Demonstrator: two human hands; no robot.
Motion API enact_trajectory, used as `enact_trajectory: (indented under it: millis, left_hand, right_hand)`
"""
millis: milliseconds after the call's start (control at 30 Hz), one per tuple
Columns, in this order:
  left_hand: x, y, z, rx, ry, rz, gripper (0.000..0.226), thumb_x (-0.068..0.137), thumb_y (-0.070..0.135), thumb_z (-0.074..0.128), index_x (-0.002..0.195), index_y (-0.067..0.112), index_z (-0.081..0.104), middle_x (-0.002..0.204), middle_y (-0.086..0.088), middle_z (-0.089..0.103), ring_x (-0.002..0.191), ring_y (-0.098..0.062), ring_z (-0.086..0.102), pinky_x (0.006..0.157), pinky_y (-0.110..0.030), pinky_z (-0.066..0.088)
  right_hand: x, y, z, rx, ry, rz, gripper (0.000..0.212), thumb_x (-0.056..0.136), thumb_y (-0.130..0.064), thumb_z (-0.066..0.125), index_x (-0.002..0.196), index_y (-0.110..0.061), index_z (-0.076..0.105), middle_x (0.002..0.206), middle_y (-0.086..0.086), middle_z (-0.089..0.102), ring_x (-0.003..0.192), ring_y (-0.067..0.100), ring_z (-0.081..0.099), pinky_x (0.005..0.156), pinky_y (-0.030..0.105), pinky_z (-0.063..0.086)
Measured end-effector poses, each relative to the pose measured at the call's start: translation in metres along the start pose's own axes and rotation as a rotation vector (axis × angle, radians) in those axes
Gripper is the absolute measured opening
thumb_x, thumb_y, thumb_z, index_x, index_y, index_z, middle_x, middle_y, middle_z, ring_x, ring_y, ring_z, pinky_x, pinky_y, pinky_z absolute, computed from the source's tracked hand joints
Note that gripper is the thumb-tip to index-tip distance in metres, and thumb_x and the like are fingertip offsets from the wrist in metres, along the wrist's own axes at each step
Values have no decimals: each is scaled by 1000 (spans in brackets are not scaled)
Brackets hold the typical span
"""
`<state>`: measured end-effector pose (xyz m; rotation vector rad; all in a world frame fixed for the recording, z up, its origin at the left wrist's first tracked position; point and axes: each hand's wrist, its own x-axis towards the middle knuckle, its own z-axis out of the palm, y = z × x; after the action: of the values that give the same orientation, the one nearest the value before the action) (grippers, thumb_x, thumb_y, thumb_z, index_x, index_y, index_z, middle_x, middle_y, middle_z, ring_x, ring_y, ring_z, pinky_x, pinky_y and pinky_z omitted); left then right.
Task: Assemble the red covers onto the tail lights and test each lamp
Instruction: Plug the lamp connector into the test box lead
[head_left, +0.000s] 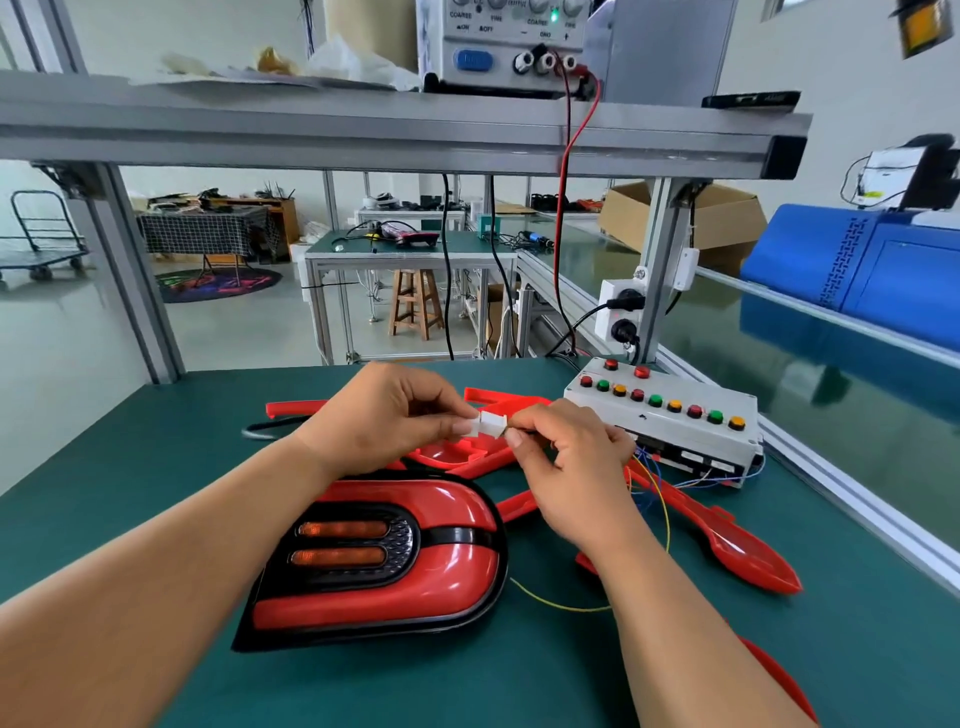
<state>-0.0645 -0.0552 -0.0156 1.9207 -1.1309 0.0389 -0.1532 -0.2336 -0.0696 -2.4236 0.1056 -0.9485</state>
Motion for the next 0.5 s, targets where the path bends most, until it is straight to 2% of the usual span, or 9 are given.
enact_trajectory:
  millis: [100,200,267,367,500]
  left_hand:
    - [0,1,-1,72,-19,3,17,76,13,79,82,29,76,83,14,74,72,3,67,69,-8,48]
    - [2,2,-1,107,-58,1,22,76,16,79,84,36,73,82,9,75,74,-6,68,69,-17,52]
    - [3,4,2,84,-95,1,26,77,16,79,89,37,71,83,5,75,75,-9,69,70,-17,54]
    - [5,2,6,73,-121,-16,33,78,17,78,100,39,66,87,1,74,80,-18,70,79,-27,57]
    - [8,-2,11,89,-139,-18,37,81,20,77,108,41,62,88,-2,74,82,-22,70,83,-36,56]
  right_hand:
    - [1,2,-4,-25,-59,-9,10,93,-30,62,90,-36,68,89,-15,55,100,8,46,86,31,16]
    - [1,2,-5,-12,-113,-34,10,93,-29,62,92,-35,70,89,-15,53,100,10,45,93,39,25]
    - [1,1,-5,-22,-116,-43,10,93,-30,61,93,-36,70,90,-14,53,99,8,42,90,37,23]
    - [1,1,-4,-18,-125,-29,11,94,-29,61,95,-33,70,93,-12,56,101,11,45,87,33,22]
    - [1,0,0,11,-140,-15,10,93,-21,62,90,-27,70,91,-9,57,97,12,45,95,46,32]
